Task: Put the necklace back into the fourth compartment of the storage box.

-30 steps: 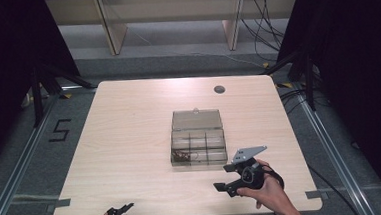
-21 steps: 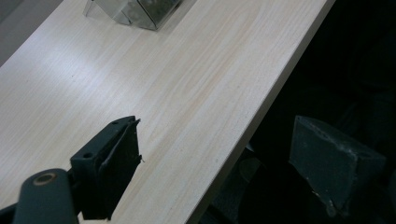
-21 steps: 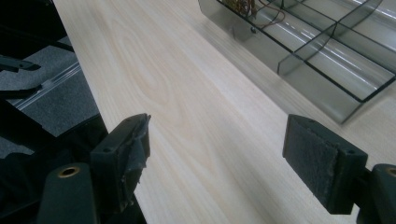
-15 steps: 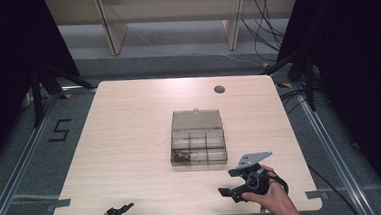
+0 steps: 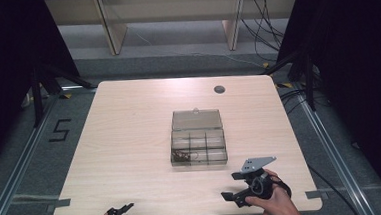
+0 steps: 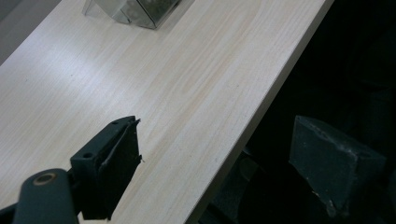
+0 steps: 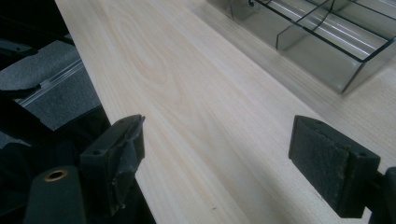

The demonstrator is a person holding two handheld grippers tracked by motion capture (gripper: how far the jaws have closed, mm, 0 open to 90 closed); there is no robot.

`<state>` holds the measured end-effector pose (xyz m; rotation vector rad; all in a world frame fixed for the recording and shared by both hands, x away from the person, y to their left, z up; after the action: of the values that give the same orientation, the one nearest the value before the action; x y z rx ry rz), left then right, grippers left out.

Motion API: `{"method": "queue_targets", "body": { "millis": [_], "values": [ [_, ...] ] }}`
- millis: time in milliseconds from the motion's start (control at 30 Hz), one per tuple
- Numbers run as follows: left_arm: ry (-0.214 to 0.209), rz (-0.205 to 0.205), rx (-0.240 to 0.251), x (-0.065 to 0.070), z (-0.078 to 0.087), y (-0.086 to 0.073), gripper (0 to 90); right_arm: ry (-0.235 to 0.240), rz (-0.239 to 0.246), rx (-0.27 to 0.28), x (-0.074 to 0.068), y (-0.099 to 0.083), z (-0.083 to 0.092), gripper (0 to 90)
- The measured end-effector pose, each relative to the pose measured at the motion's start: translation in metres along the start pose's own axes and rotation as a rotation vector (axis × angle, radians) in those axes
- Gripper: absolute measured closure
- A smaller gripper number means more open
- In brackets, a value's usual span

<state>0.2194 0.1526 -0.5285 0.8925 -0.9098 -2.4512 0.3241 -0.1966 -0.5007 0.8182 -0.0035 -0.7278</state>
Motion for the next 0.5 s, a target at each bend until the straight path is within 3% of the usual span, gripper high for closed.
{"method": "queue_targets", "body": {
  "millis": [33, 100, 300, 500],
  "values": [
    [-0.008, -0.003, -0.008, -0.0003, 0.0007, -0.0001, 15.5, 0.007, -0.021, -0.011, -0.0026, -0.0013, 0.0007, 19.4],
    [-0.012, -0.004, -0.013, -0.0003, 0.0015, -0.0001, 15.5, 0.010, 0.010, -0.004, -0.0010, -0.0016, 0.0006, 19.4],
    [-0.011, -0.016, -0.020, -0.0012, 0.0014, -0.0007, 15.5, 0.005, 0.020, -0.010, -0.0026, -0.0061, 0.0005, 19.4],
    [-0.011, -0.004, -0.011, -0.0002, 0.0013, -0.0005, 15.5, 0.007, 0.036, -0.012, -0.0060, -0.0106, 0.0000, 19.2]
  ]
}}
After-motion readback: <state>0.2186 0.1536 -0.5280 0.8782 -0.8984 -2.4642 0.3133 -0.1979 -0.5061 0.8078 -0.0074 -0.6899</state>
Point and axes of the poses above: each handheld gripper's, and its own axes: z roughly backward along the jaws, y roughly out of its top, x roughly to its right, the point moved 4 cm from there along -z, roughly forward along the jaws, and after that the axes turned 4 degrees about -z, right-handed, at the moved point
